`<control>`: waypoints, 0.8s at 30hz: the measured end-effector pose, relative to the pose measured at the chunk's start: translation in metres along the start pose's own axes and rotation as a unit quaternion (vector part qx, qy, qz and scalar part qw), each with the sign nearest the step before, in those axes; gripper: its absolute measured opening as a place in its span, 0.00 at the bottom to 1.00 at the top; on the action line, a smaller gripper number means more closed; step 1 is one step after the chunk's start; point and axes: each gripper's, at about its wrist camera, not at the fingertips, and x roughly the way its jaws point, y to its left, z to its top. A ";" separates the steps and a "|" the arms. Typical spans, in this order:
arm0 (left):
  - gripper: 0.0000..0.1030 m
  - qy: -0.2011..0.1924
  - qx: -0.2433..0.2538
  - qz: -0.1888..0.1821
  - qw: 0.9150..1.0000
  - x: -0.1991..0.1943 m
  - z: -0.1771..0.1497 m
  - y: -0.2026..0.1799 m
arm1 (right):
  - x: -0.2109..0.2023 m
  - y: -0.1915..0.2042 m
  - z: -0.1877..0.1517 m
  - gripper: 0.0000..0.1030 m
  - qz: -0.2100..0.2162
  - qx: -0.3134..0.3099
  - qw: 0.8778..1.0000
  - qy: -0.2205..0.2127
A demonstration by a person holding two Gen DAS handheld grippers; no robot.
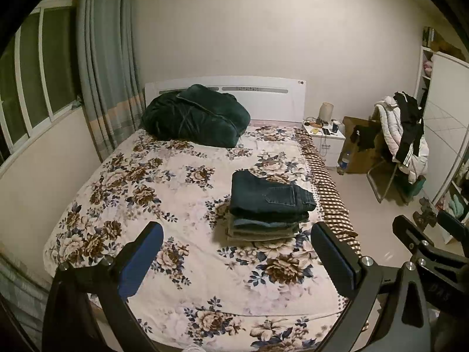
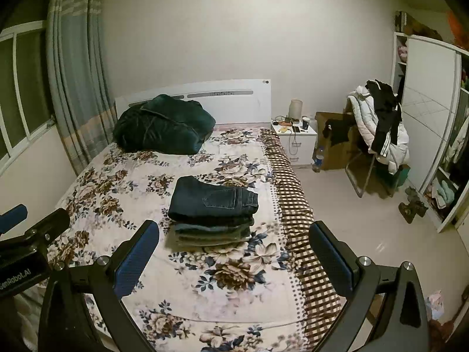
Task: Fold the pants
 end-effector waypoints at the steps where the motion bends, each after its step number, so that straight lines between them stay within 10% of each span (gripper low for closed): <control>1: 1.00 -0.001 0.001 0.001 1.000 0.000 0.000 0.000 | 0.000 0.000 0.001 1.00 0.001 -0.001 1.000 0.001; 24: 1.00 0.009 -0.011 0.015 1.000 0.000 -0.006 0.002 | 0.014 0.004 -0.002 1.00 0.014 -0.013 1.000 0.008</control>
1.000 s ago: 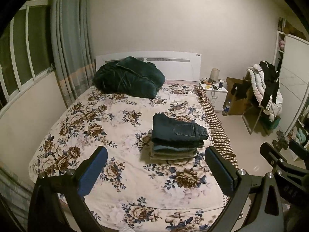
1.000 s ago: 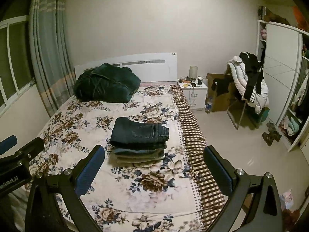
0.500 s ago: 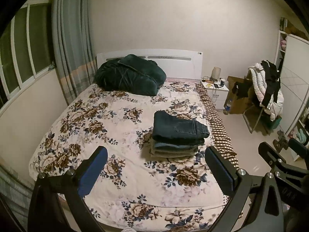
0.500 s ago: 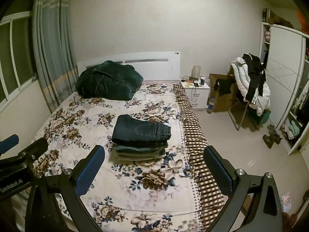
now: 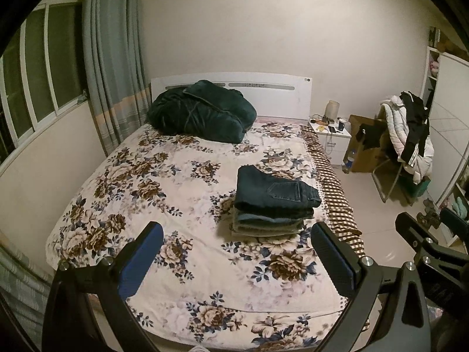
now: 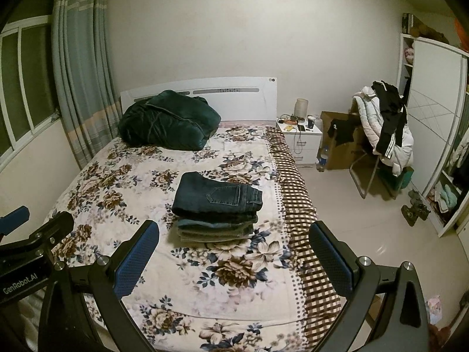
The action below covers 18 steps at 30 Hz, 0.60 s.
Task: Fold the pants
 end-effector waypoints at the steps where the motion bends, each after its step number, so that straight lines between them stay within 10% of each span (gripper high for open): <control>1: 1.00 0.000 -0.001 0.001 1.000 0.000 0.000 0.000 | 0.000 0.000 0.000 1.00 0.000 -0.001 1.000 0.000; 18: 1.00 0.000 -0.003 0.002 1.000 -0.001 -0.003 0.004 | 0.004 0.001 -0.001 1.00 0.005 -0.001 1.000 0.001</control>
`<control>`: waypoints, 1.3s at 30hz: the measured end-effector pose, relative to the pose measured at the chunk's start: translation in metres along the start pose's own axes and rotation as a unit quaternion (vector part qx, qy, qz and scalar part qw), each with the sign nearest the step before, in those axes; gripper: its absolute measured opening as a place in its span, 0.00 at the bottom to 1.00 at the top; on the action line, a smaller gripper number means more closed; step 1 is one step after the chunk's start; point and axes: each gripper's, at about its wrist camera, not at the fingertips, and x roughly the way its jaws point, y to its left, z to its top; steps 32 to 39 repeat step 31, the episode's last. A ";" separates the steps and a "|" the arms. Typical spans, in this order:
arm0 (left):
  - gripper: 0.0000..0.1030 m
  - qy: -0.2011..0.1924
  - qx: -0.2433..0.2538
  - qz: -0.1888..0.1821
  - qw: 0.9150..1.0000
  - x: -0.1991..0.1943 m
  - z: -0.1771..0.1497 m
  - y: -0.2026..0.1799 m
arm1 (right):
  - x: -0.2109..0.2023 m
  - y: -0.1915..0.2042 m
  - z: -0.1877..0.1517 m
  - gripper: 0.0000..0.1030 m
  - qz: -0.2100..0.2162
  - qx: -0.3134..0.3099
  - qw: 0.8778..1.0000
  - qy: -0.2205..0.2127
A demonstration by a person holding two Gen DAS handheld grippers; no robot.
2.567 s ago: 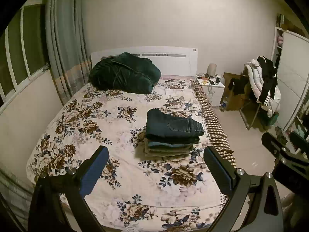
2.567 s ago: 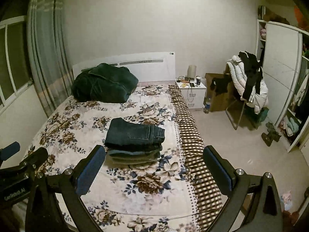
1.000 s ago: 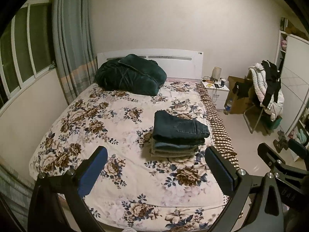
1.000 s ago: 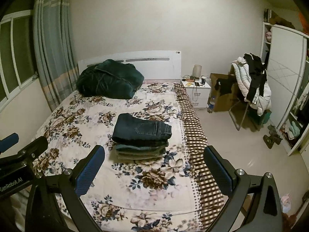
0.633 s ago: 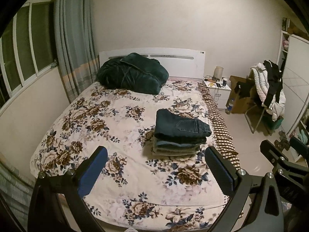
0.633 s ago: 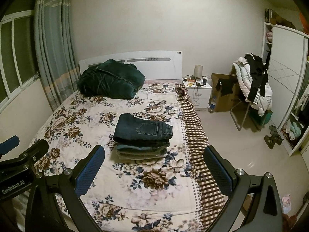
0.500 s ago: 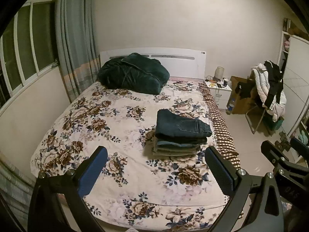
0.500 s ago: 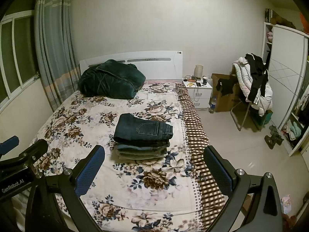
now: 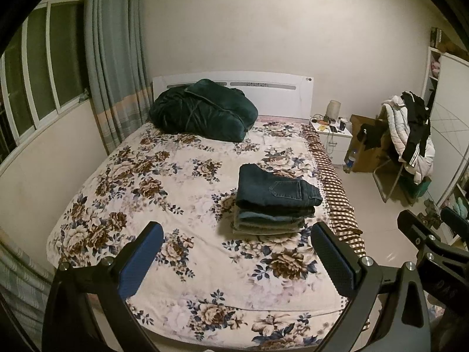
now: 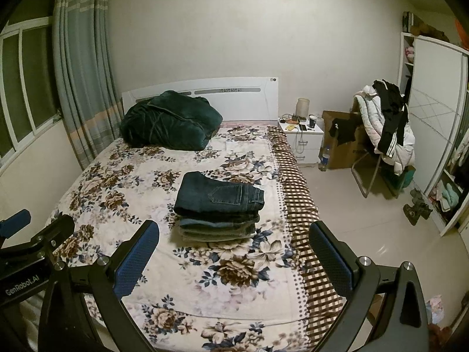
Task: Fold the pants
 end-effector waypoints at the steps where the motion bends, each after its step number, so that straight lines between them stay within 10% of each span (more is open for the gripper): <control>1: 1.00 0.000 0.000 0.001 1.000 0.000 -0.001 0.001 | 0.001 0.001 0.000 1.00 0.001 -0.001 1.000 0.000; 39: 1.00 -0.027 0.010 -0.002 1.000 -0.010 -0.013 0.001 | 0.007 0.006 -0.014 1.00 0.003 0.002 1.000 0.006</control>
